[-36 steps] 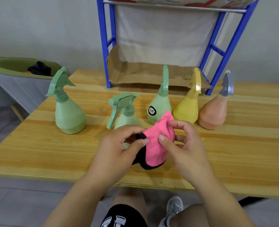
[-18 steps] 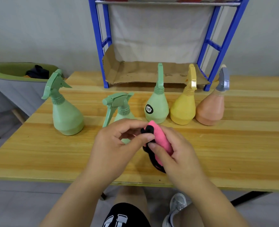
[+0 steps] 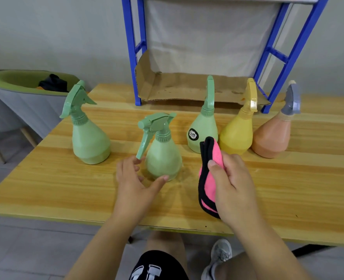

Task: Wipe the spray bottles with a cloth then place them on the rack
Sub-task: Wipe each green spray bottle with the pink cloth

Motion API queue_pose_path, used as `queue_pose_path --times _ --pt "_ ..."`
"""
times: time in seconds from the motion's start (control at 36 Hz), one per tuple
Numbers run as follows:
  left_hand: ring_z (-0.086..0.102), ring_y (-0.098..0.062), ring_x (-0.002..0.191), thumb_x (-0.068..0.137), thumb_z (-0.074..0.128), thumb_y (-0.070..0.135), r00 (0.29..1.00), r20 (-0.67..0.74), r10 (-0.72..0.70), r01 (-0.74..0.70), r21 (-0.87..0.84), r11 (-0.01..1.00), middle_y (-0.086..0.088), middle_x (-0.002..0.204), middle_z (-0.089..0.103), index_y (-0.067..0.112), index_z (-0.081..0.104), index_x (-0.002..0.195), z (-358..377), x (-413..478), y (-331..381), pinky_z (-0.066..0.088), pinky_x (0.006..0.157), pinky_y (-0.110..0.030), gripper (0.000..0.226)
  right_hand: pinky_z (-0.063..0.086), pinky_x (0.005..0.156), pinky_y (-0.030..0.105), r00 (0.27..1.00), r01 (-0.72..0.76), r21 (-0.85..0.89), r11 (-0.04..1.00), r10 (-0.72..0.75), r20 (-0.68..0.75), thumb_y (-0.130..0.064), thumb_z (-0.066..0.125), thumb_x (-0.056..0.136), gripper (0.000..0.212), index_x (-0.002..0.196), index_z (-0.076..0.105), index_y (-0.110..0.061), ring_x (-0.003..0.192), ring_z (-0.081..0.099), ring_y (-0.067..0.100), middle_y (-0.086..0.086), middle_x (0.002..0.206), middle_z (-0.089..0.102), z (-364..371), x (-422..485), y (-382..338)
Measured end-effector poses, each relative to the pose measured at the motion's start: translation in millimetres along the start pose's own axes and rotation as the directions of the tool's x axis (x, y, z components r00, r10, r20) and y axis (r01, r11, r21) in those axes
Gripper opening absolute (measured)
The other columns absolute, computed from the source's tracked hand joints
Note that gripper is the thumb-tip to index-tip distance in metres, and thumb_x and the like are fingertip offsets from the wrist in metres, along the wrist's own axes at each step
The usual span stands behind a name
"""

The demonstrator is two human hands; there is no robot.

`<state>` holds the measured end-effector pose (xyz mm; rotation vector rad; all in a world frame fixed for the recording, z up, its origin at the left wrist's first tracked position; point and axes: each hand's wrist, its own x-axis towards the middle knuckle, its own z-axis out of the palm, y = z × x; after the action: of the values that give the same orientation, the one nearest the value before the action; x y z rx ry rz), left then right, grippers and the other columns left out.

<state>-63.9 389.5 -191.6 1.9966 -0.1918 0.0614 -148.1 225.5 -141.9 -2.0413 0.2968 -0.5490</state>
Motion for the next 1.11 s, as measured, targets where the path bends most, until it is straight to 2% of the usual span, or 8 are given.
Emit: queue_pose_path --times 0.11,0.19,0.31,0.39,0.56,0.75,0.92,1.11 --pt "0.044 -0.019 0.121 0.059 0.085 0.042 0.991 0.121 0.049 -0.059 0.085 0.995 0.013 0.122 0.035 0.029 0.034 0.134 -1.5 18.2 -3.2 0.044 0.101 -0.043 0.092 0.033 0.072 0.006 1.000 -0.004 -0.025 1.000 0.005 0.006 -0.036 0.039 0.090 0.035 0.113 0.062 -0.024 0.086 0.048 0.000 -0.009 0.087 0.048 2.5 4.0 1.8" --pt "0.052 -0.014 0.116 0.057 0.088 0.035 0.981 0.189 0.047 -0.048 0.004 0.999 0.017 0.120 0.049 0.030 0.038 0.130 -2.9 28.2 -4.8 0.046 0.094 -0.029 0.089 0.039 0.084 0.015 1.000 -0.012 -0.020 1.000 0.012 -0.010 -0.027 0.053 0.095 0.037 0.132 0.051 -0.028 0.095 0.052 -0.002 -0.016 0.102 0.056 2.1 6.9 4.4" --pt "0.052 -0.010 0.115 0.053 0.089 0.037 0.974 0.222 0.050 -0.037 -0.066 0.997 0.020 0.118 0.050 0.034 0.033 0.123 -2.1 32.9 -8.2 0.044 0.091 -0.026 0.089 0.044 0.067 0.022 0.999 -0.046 0.047 0.998 0.046 -0.009 -0.027 0.061 0.090 0.028 0.108 0.048 -0.044 0.080 0.056 0.002 -0.013 0.090 0.059 2.0 8.7 6.0" --pt "0.053 -0.009 0.112 0.050 0.089 0.040 0.971 0.238 0.034 -0.015 -0.084 0.996 0.014 0.119 0.053 0.033 0.035 0.123 -1.3 34.0 -6.8 0.046 0.089 -0.026 0.091 0.043 0.064 0.013 1.000 -0.014 0.046 0.999 0.015 -0.016 -0.027 0.062 0.089 0.027 0.097 0.048 -0.048 0.082 0.057 0.000 -0.020 0.091 0.060 2.5 9.6 7.2" --pt "0.052 0.019 0.093 0.056 0.090 0.032 0.985 0.149 0.083 -0.068 -0.107 0.992 0.029 0.105 0.054 0.046 0.043 0.109 3.1 23.4 7.4 0.044 0.069 -0.007 0.072 0.038 0.063 0.010 1.000 0.019 0.030 0.999 -0.018 -0.020 -0.027 0.063 0.089 0.028 0.093 0.051 -0.052 0.085 0.055 -0.005 -0.037 0.093 0.055 -0.4 9.3 3.7" --pt "0.066 -0.015 0.103 0.041 0.083 0.047 0.984 0.177 -0.030 0.101 -0.412 0.905 0.004 0.113 0.067 0.028 0.053 0.119 4.6 18.1 16.7 0.057 0.082 -0.038 0.086 0.043 0.075 0.020 0.996 0.046 0.051 0.998 -0.042 -0.082 -0.026 0.064 0.089 0.022 0.107 0.063 -0.038 0.092 0.058 0.001 -0.024 0.098 0.063 -4.8 10.1 3.0" --pt "0.064 -0.010 0.104 0.040 0.085 0.047 0.983 0.182 0.028 0.053 -0.427 0.903 0.006 0.116 0.066 0.041 0.055 0.113 -0.9 6.7 29.8 0.057 0.081 -0.038 0.079 0.040 0.079 0.007 0.973 0.169 -0.031 0.985 -0.172 -0.153 -0.027 0.067 0.087 0.027 0.114 0.066 -0.031 0.098 0.055 -0.005 -0.018 0.102 0.062 -8.8 19.2 -13.7" --pt "0.067 -0.013 0.100 0.047 0.085 0.040 0.976 0.151 0.158 -0.064 -0.495 0.867 0.008 0.107 0.071 0.049 0.063 0.101 -5.4 -2.1 52.5 0.056 0.079 -0.035 0.059 0.038 0.081 0.005 0.930 0.349 -0.015 0.937 -0.348 -0.121 -0.030 0.067 0.086 0.030 0.115 0.067 -0.026 0.094 0.054 -0.001 -0.012 0.098 0.055 -4.9 18.3 -33.7"
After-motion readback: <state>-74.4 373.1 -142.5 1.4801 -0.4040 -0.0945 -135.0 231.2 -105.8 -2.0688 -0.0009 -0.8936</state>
